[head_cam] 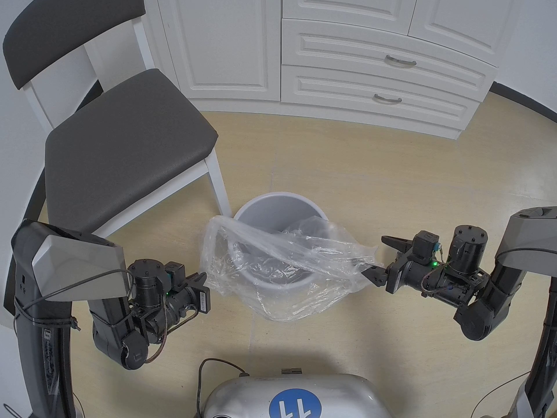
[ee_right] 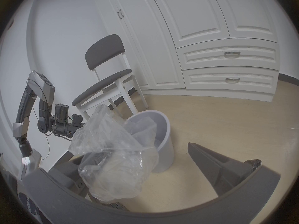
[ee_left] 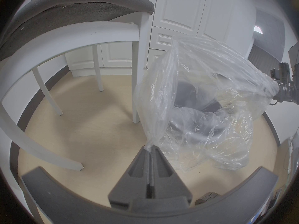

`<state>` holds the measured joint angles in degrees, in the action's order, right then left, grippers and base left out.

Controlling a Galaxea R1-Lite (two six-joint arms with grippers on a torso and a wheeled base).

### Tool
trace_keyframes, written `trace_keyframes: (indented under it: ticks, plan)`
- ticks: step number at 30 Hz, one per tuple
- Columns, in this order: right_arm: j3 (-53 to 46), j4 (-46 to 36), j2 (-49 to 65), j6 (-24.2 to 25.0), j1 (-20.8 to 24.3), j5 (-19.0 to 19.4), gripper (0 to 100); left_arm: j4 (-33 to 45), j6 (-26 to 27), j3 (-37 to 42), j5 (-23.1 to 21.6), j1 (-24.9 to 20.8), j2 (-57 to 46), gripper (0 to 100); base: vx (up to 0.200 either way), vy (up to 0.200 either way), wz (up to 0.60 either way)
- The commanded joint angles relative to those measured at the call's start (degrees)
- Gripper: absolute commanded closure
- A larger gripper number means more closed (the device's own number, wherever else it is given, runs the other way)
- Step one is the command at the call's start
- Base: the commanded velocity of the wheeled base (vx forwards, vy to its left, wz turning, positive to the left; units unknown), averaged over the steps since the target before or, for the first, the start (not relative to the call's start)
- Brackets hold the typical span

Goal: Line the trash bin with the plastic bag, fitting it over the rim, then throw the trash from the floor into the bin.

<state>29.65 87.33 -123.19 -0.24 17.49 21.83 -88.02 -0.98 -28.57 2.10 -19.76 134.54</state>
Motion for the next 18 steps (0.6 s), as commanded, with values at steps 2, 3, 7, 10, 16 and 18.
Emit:
trace_keyframes:
  ticks: [2,3,7,10,16,18]
  plan:
    - [4.37,-1.02,-9.09,-0.11,-2.9,1.28,0,-0.05,2.82,0.45,-0.08,1.3,1.87,100,0.0,0.0,0.0]
    - [4.98,-1.11,-10.23,-0.11,-3.34,1.72,0,-0.05,4.14,0.8,-0.08,1.83,2.4,100,0.0,0.0,0.0]
    - [5.68,-1.2,-12.08,-0.02,-5.54,5.41,0,-0.05,8.8,1.68,-0.34,3.94,4.33,100,0.0,0.0,0.0]
    - [5.68,-1.29,-12.17,-0.02,-6.68,7.87,0,0.04,10.99,1.68,-0.78,5.61,5.12,100,0.0,0.0,0.0]
    - [5.95,-1.29,-12.25,0.42,-9.32,11.83,0,0.04,11.87,-0.17,-1.13,7.37,6.27,100,0.0,0.0,0.0]
    - [5.86,-1.29,-12.17,1.3,-10.99,15.52,0,0.04,11.87,-1.04,-0.95,7.98,6.97,100,0.0,0.0,0.0]
